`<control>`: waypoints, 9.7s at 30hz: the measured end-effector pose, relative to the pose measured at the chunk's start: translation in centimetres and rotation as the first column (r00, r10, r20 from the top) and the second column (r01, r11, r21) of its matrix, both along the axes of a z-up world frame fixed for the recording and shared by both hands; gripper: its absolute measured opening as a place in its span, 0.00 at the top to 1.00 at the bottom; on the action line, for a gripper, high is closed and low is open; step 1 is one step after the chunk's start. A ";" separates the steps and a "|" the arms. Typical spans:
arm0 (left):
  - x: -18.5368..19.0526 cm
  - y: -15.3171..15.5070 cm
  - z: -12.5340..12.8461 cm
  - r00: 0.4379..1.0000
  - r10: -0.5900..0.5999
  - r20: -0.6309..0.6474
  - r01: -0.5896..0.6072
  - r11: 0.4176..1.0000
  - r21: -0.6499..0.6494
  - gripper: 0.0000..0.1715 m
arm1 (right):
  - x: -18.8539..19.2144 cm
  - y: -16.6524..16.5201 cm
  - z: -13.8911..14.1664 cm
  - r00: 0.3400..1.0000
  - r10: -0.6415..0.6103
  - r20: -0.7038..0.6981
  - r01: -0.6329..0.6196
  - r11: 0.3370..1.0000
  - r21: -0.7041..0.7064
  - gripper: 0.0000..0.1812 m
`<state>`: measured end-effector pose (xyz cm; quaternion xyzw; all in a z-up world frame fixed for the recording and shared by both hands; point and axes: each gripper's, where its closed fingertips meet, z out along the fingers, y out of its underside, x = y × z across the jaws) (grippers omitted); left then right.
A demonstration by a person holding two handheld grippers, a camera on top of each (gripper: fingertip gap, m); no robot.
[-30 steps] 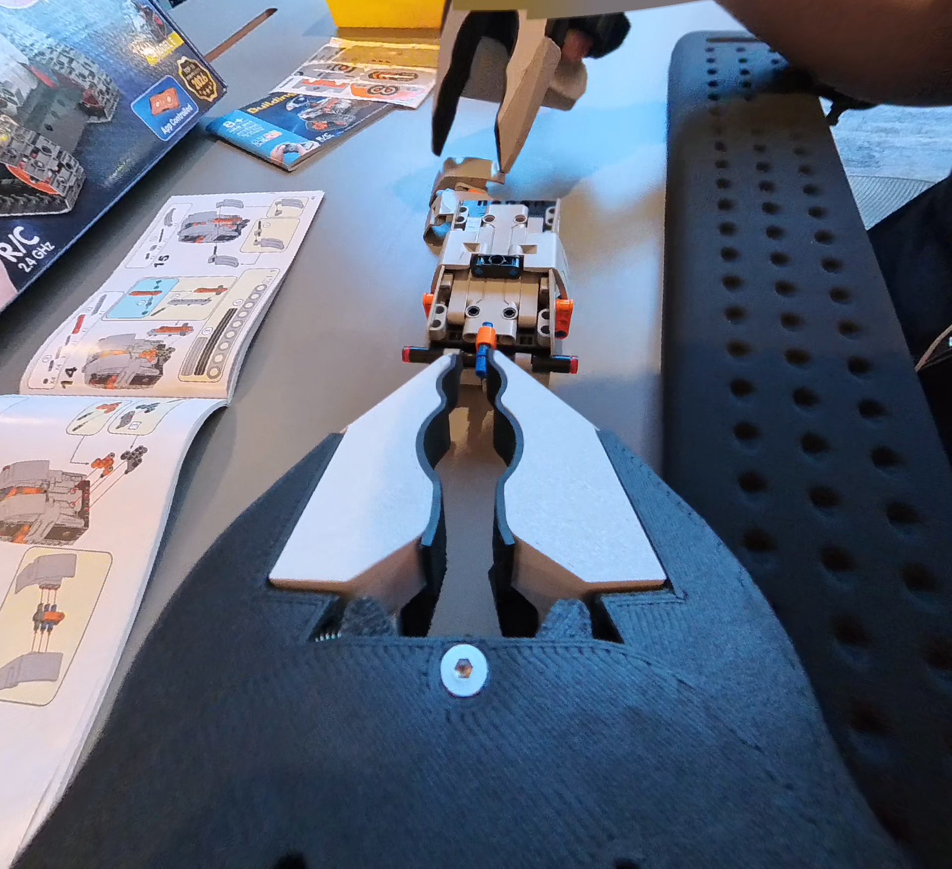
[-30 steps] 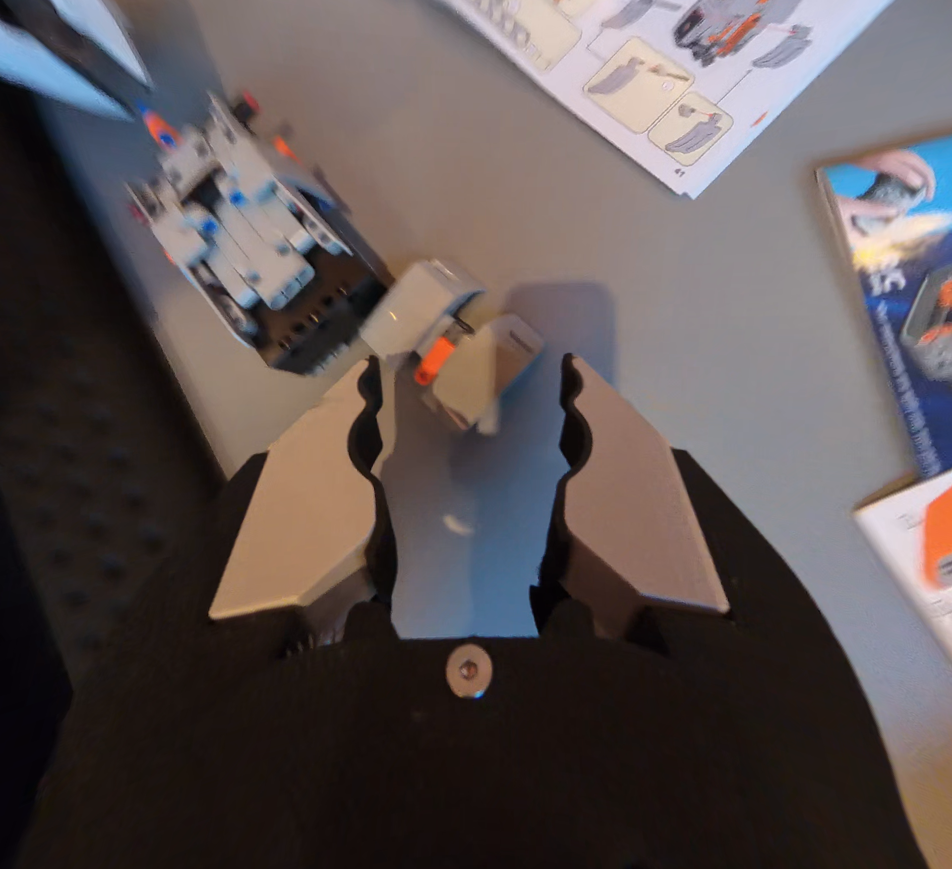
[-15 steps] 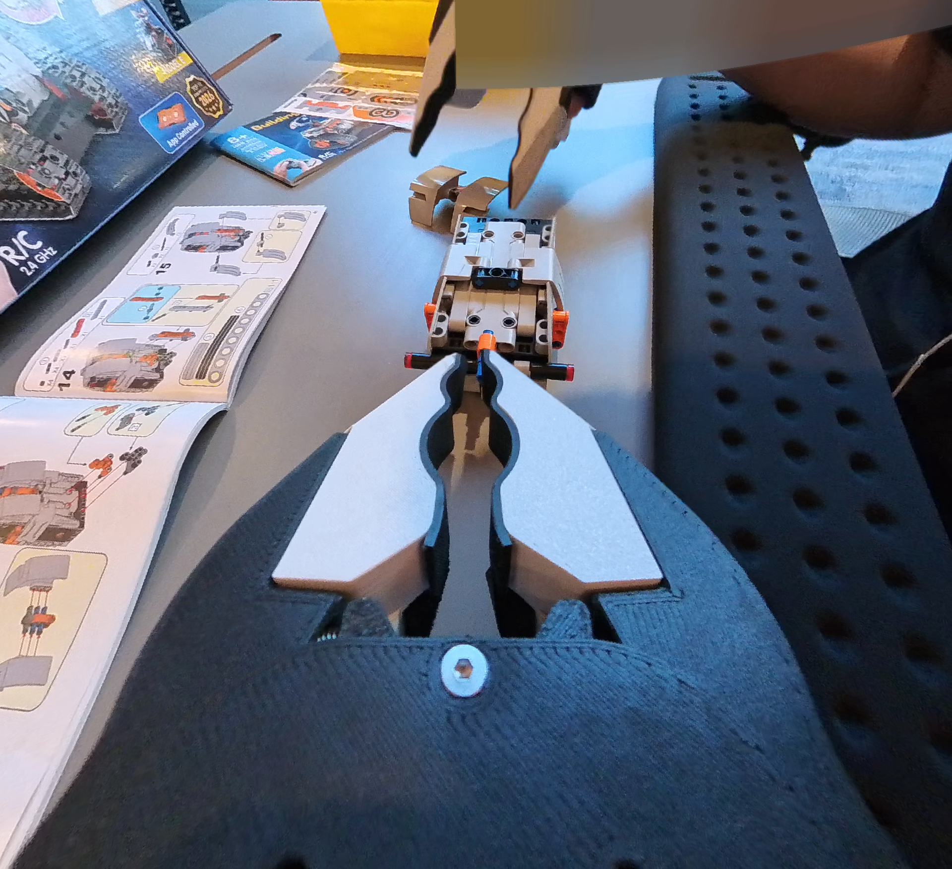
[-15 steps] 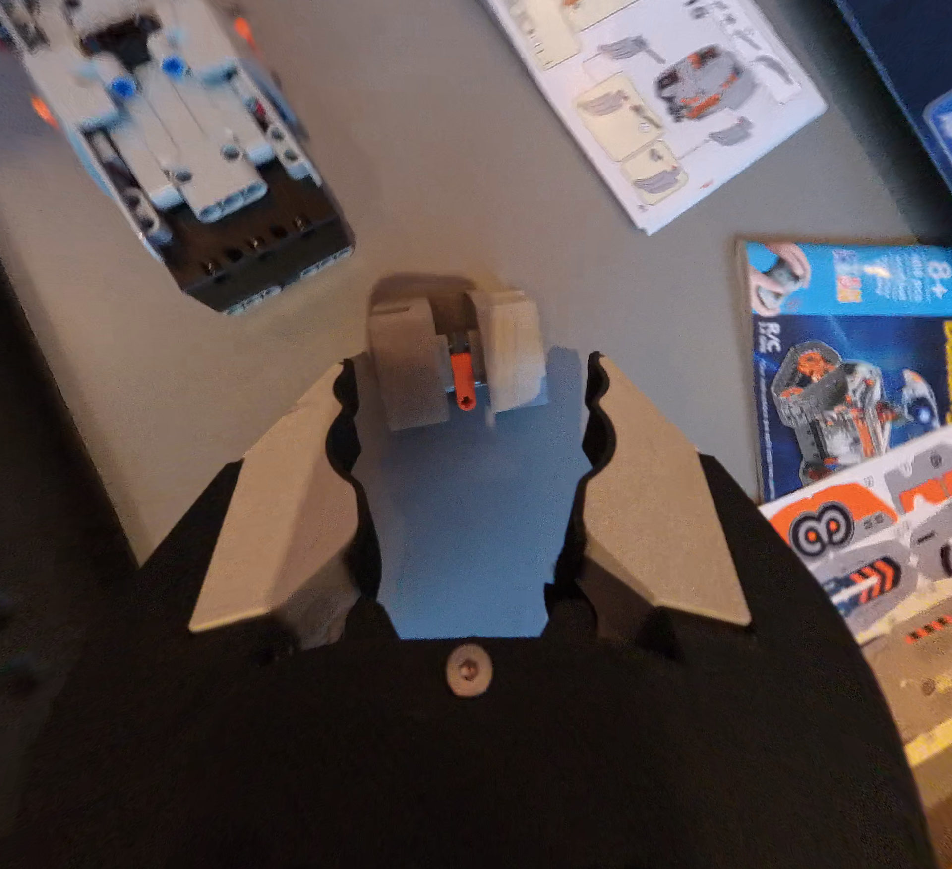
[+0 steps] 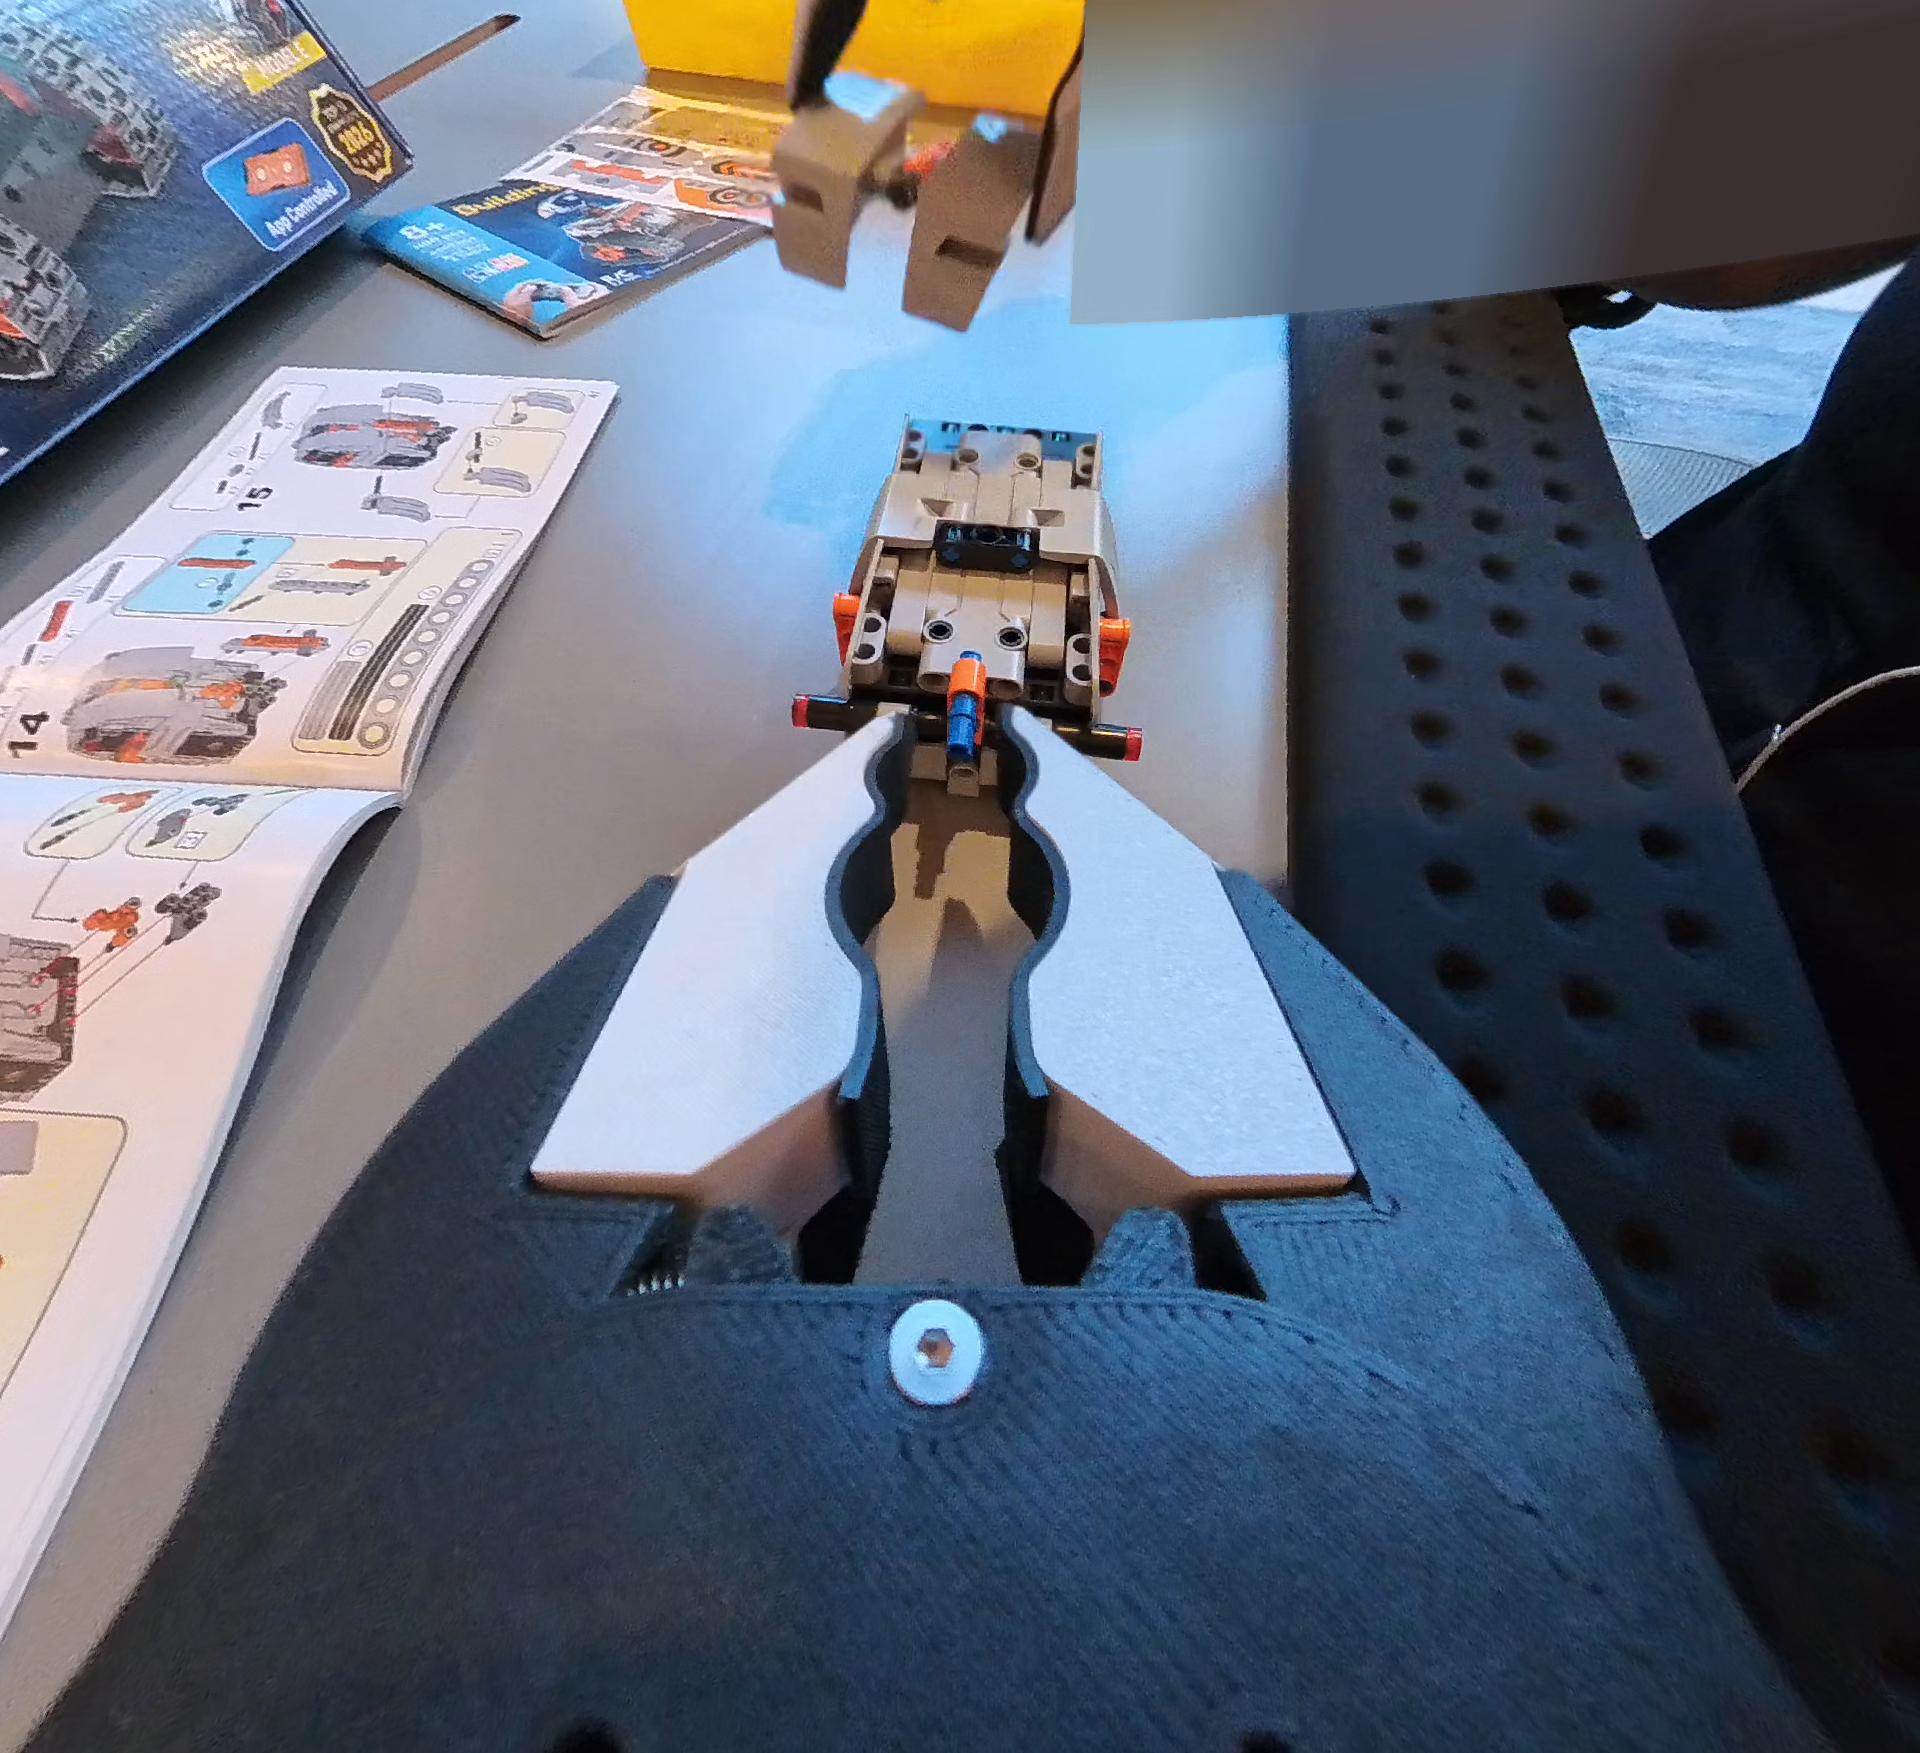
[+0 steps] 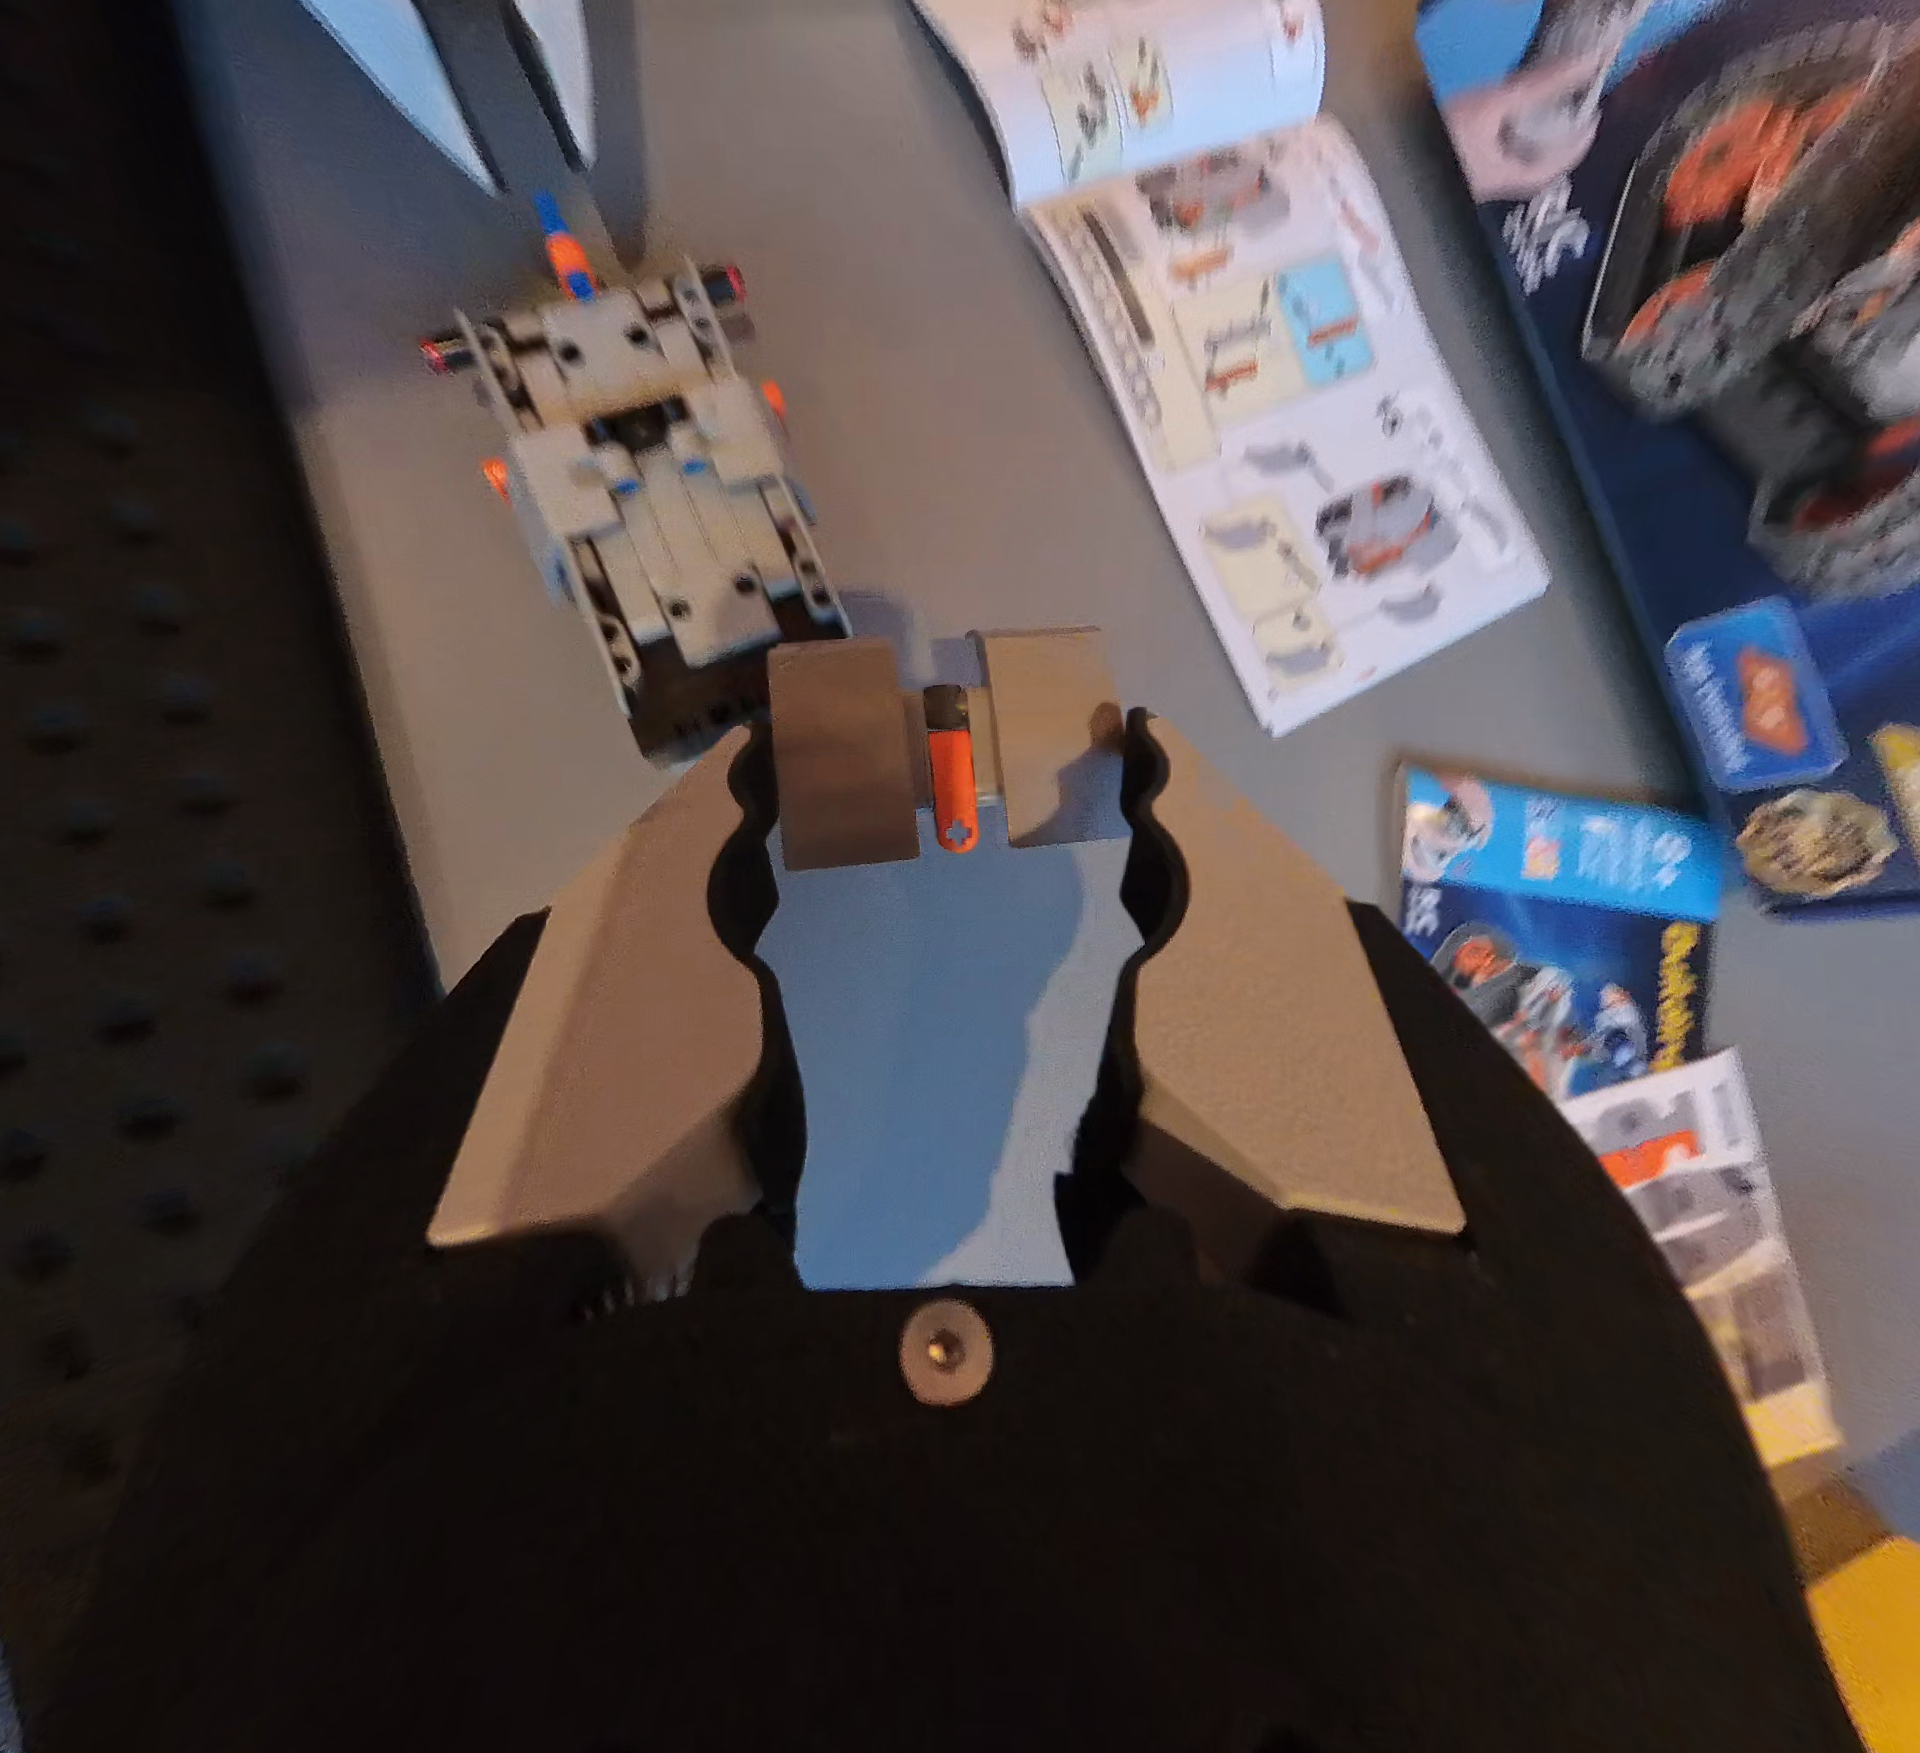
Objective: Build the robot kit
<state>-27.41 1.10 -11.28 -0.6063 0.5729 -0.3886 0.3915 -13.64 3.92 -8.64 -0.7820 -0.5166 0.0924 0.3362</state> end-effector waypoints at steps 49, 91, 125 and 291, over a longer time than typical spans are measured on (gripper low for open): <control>0.4 -0.5 -0.7 0.999 -0.030 -0.026 0.030 0.999 -0.026 0.97 | -9.0 -3.4 -1.4 0.889 0.342 -0.304 -0.389 0.915 -0.108 0.85; 0.3 -0.1 -0.8 0.999 -0.020 -0.029 0.018 0.999 -0.044 0.98 | -10.7 -4.1 -2.0 0.803 0.494 -0.334 -0.540 0.840 -0.054 0.70; 2.7 0.1 0.9 0.997 0.068 -0.033 -0.069 0.997 -0.031 0.50 | -9.5 -5.1 -2.9 0.836 0.512 -0.196 -0.519 0.855 0.021 0.72; 0.9 -1.7 -1.3 0.996 0.054 -0.077 -0.065 0.988 -0.140 1.00 | -11.7 -2.1 -3.5 0.854 0.427 -0.298 -0.513 0.788 -0.340 0.82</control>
